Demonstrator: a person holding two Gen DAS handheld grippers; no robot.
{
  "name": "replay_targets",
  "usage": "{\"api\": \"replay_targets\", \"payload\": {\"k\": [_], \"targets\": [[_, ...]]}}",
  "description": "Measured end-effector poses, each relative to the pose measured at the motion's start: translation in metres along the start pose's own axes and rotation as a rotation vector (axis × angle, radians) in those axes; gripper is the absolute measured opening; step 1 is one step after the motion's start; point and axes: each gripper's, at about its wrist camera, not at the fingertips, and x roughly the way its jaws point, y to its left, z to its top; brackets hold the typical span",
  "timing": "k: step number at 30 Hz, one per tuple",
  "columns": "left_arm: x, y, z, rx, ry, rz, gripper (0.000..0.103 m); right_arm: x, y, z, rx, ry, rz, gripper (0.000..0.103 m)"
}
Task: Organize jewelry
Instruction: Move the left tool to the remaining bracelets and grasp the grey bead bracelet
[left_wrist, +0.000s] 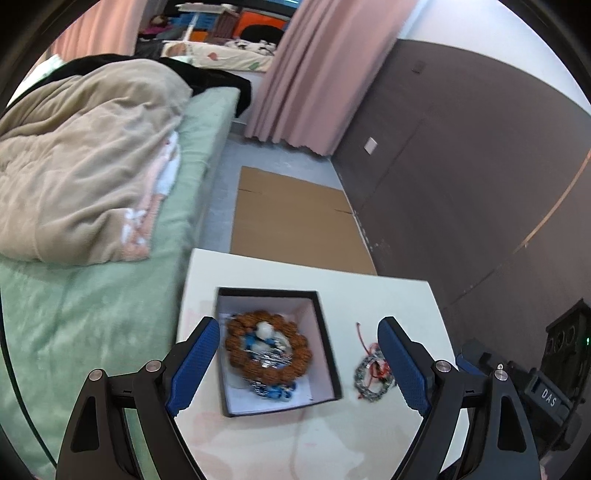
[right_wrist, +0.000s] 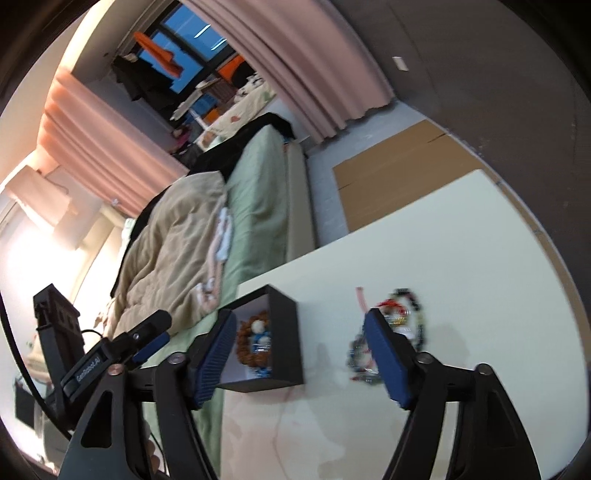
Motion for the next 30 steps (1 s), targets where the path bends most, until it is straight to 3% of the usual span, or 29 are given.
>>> {"api": "replay_targets", "payload": {"k": [11, 16, 24, 30], "targets": [[0.025, -0.055, -0.021, 0.126, 0.058, -0.018, 0.087, -0.026, -0.048, 0.004, 0.081, -0.001, -0.07, 0.078], [0.04, -0.077, -0.03, 0.163, 0.099, -0.042, 0.071, -0.036, -0.068, 0.008, 0.121, -0.003, -0.113, 0.078], [0.073, -0.11, -0.056, 0.248, 0.205, -0.041, 0.055, -0.045, -0.089, 0.01, 0.133, 0.023, -0.159, 0.078], [0.098, -0.115, -0.067, 0.228, 0.282, -0.038, 0.035, -0.044, -0.107, 0.009, 0.158, 0.064, -0.215, 0.078]]}}
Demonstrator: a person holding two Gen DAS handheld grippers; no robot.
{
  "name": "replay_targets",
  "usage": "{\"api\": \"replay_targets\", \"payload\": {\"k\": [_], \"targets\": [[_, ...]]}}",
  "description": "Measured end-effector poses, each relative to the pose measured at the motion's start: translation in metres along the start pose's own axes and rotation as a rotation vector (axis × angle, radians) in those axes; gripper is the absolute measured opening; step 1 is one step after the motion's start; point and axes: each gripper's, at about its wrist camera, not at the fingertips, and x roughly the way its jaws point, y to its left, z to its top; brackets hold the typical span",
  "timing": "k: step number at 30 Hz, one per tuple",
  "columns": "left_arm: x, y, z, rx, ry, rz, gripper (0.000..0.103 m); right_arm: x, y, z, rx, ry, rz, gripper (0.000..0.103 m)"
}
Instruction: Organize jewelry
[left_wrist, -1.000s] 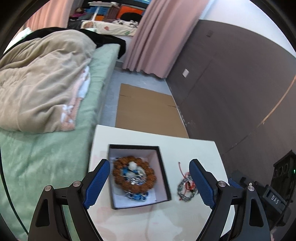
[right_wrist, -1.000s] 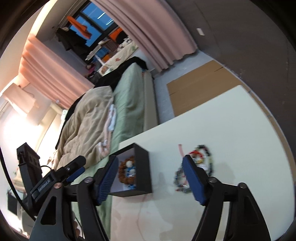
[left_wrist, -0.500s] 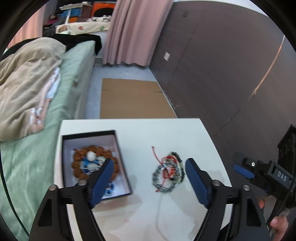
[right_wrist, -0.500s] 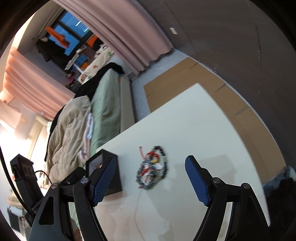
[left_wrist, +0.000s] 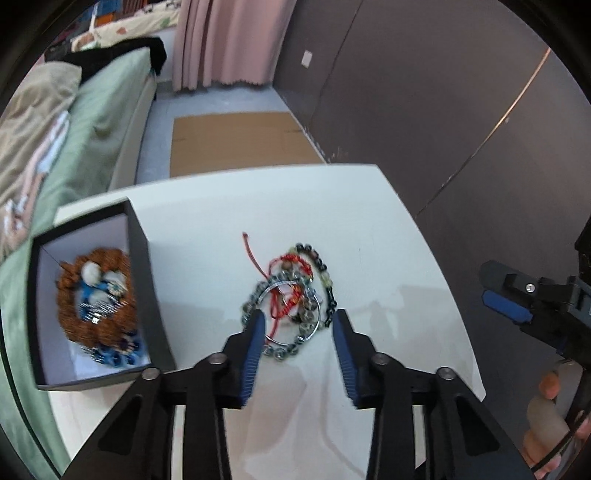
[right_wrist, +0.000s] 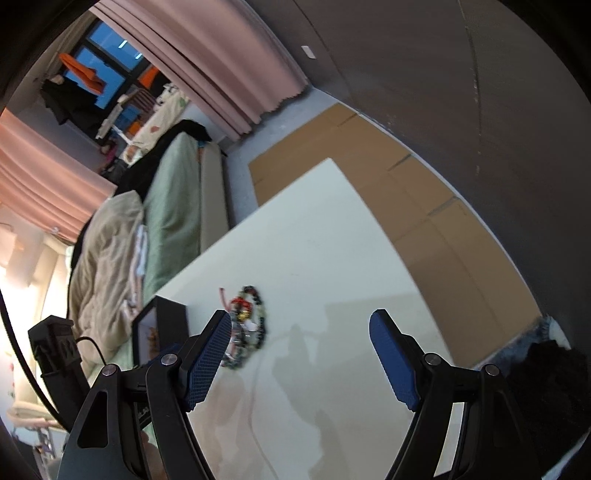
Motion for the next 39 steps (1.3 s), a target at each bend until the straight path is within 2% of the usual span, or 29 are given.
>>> {"api": "replay_targets", "payload": {"k": [8, 13, 17, 19, 21, 29, 33, 35, 39], "targets": [[0.025, -0.006, -0.002, -0.013, 0.052, 0.006, 0.031, 0.002, -0.014, 0.002, 0.028, 0.035, 0.024, 0.078], [0.033, -0.009, -0.003, -0.014, 0.059, 0.03, 0.023, 0.003, -0.014, 0.002, 0.03, 0.036, 0.022, 0.078], [0.037, -0.011, -0.003, -0.003, 0.055, 0.053, 0.022, 0.003, -0.017, 0.002, 0.04, 0.042, 0.015, 0.078], [0.041, -0.012, -0.005, 0.001, 0.069, 0.059, 0.017, 0.002, -0.017, 0.002, 0.039, 0.043, 0.013, 0.078], [0.041, -0.012, -0.006, 0.003, 0.066, 0.055, 0.01, 0.003, -0.017, 0.002, 0.034, 0.043, 0.011, 0.078], [0.018, -0.004, 0.0, -0.034, 0.016, -0.005, 0.01, 0.01, -0.006, -0.001, 0.016, 0.052, 0.005, 0.078], [0.002, 0.007, 0.005, -0.071, -0.019, -0.04, 0.01, 0.012, 0.003, -0.004, -0.002, 0.045, 0.038, 0.077], [-0.006, 0.013, 0.007, -0.088, -0.036, -0.053, 0.01, 0.014, 0.011, -0.007, -0.026, 0.048, 0.064, 0.076], [-0.019, 0.025, 0.013, -0.117, -0.061, -0.079, 0.01, 0.027, 0.029, -0.011, -0.065, 0.082, 0.107, 0.059]]}}
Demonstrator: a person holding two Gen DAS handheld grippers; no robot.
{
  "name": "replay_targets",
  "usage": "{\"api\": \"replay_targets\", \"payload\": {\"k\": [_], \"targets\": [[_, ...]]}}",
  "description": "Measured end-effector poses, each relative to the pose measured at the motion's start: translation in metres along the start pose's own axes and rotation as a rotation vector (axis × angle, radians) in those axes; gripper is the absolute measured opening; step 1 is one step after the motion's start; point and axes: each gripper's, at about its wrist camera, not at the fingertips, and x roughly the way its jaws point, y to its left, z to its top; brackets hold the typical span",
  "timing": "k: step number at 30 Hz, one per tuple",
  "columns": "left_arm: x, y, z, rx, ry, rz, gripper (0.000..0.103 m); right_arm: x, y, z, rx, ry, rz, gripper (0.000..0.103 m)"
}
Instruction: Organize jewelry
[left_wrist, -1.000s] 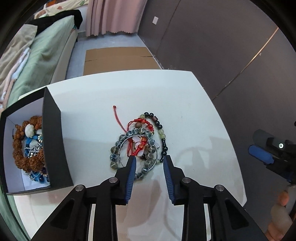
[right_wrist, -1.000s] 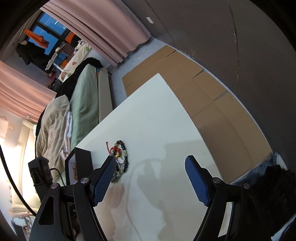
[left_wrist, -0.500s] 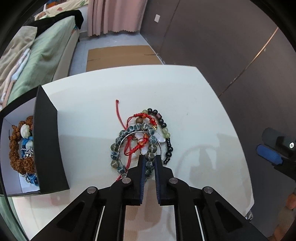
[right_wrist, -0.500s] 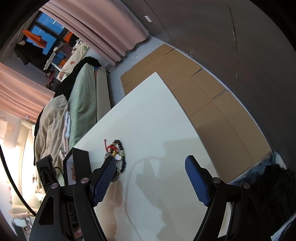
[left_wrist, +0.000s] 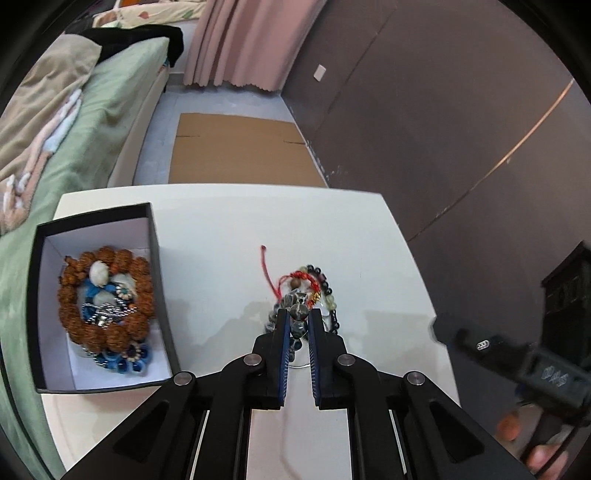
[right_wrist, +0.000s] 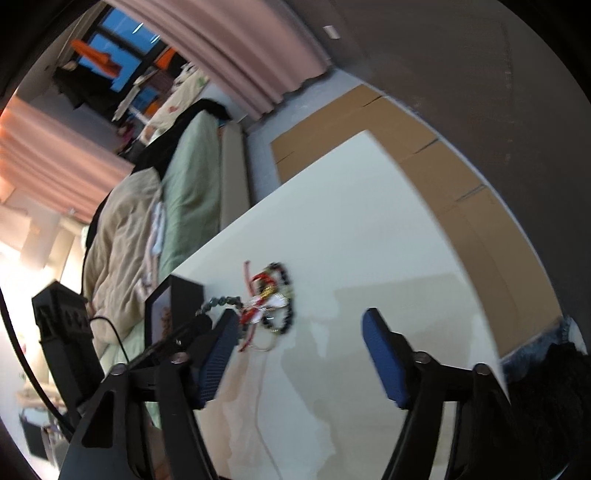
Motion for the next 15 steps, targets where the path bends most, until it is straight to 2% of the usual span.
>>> {"api": "replay_targets", "payload": {"k": [4, 5, 15], "targets": [[-0.008, 0.007, 0.004, -0.013, -0.015, -0.016, 0.01, 0.017, 0.014, -0.003, -0.025, 0.037, 0.015, 0.042], [-0.011, 0.008, 0.005, -0.016, -0.021, -0.021, 0.01, 0.022, 0.017, -0.003, -0.033, 0.044, 0.016, 0.041], [-0.038, 0.029, 0.014, -0.054, -0.078, -0.056, 0.01, 0.055, 0.038, -0.003, -0.099, 0.085, -0.057, 0.04]]}}
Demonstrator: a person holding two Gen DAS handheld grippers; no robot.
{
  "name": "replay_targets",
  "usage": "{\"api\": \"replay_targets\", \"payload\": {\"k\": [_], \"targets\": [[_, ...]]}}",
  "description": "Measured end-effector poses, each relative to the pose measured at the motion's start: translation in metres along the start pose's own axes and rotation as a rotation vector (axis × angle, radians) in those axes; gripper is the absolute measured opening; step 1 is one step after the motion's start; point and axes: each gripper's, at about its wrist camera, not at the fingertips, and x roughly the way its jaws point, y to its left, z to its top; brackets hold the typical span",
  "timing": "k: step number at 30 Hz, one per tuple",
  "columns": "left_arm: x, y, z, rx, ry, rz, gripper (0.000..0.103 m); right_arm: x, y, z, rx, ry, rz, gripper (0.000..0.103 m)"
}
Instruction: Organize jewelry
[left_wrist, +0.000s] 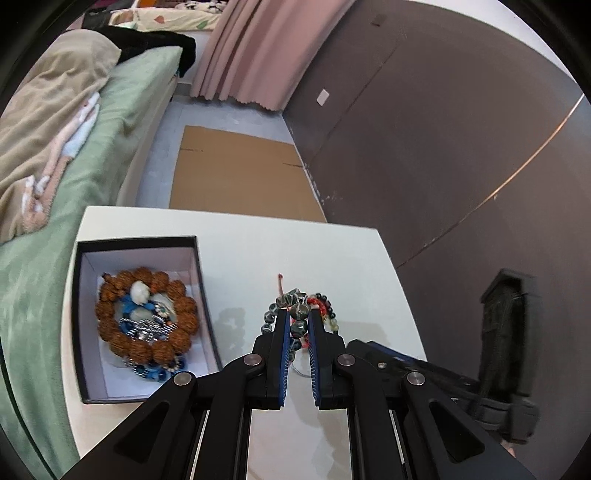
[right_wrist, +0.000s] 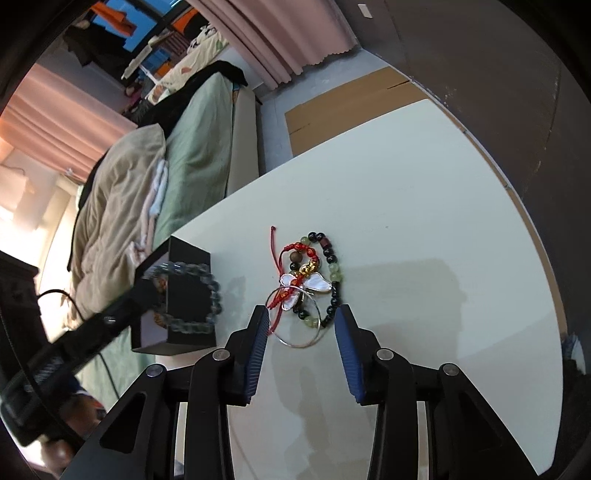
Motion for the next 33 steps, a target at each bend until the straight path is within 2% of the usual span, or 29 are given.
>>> {"api": "replay_targets", "payload": {"k": [2, 7, 14, 17, 19, 23, 33], "targets": [[-0.005, 0.005, 0.002, -0.01, -0.012, -0.006, 0.01, 0.007, 0.004, 0.001, -0.017, 0.007, -0.022, 0.04], [-0.015, 0.016, 0.007, -0.032, -0.032, -0.017, 0.01, 0.022, 0.011, 0.003, -0.062, 0.032, -0.076, 0.024], [-0.022, 0.026, 0.013, -0.057, -0.047, -0.026, 0.01, 0.032, 0.016, 0.002, -0.118, 0.04, -0.163, 0.019], [-0.026, 0.029, 0.014, -0.063, -0.055, -0.032, 0.01, 0.036, 0.016, 0.001, -0.126, 0.051, -0.174, 0.017], [-0.029, 0.031, 0.014, -0.065, -0.062, -0.034, 0.01, 0.035, 0.016, 0.0, -0.132, 0.05, -0.174, 0.007], [-0.039, 0.034, 0.013, -0.075, -0.081, -0.042, 0.01, 0.03, 0.017, -0.003, -0.129, 0.037, -0.149, 0.004], [-0.07, 0.048, 0.011, -0.103, -0.146, -0.047, 0.01, 0.001, 0.029, -0.01, -0.1, -0.046, 0.007, 0.004]]}}
